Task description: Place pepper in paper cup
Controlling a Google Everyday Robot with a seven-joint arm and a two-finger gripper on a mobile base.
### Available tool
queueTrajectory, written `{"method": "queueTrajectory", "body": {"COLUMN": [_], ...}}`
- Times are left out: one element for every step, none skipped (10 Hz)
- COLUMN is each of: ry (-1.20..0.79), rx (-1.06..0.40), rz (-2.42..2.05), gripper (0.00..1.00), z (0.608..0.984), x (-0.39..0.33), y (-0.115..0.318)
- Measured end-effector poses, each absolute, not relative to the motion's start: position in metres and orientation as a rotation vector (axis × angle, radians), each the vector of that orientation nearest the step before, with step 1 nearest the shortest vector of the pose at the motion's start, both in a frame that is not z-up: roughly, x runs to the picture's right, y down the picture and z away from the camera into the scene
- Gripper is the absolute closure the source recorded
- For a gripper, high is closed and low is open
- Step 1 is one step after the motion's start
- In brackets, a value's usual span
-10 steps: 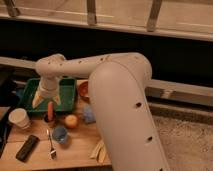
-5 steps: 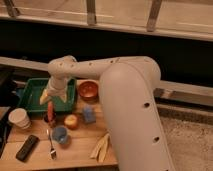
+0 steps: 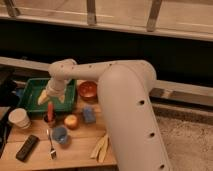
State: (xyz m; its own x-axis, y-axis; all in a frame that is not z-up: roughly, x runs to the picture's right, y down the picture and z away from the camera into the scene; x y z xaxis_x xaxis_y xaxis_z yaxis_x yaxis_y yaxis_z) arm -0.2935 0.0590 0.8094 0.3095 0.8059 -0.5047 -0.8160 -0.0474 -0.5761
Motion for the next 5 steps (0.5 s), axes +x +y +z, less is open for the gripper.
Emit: {"method": "queueTrajectory", "body": {"ry": [0.015,0.016,0.017,0.021,0.03], "rx": [-0.96,-0.975,-0.989,-1.0,-1.006], "rz": [1.311,1.308,1.311,1.32,1.331], "gripper": [0.26,0.26,0.26,0.26,0.3], "z": [0.815,0.819,0.822,0.827,0.832], "x": [-0.298,-0.302,-0.304,-0.304,-0.302], "y": [0.063,0.067,0.071,0.075,0.079]}}
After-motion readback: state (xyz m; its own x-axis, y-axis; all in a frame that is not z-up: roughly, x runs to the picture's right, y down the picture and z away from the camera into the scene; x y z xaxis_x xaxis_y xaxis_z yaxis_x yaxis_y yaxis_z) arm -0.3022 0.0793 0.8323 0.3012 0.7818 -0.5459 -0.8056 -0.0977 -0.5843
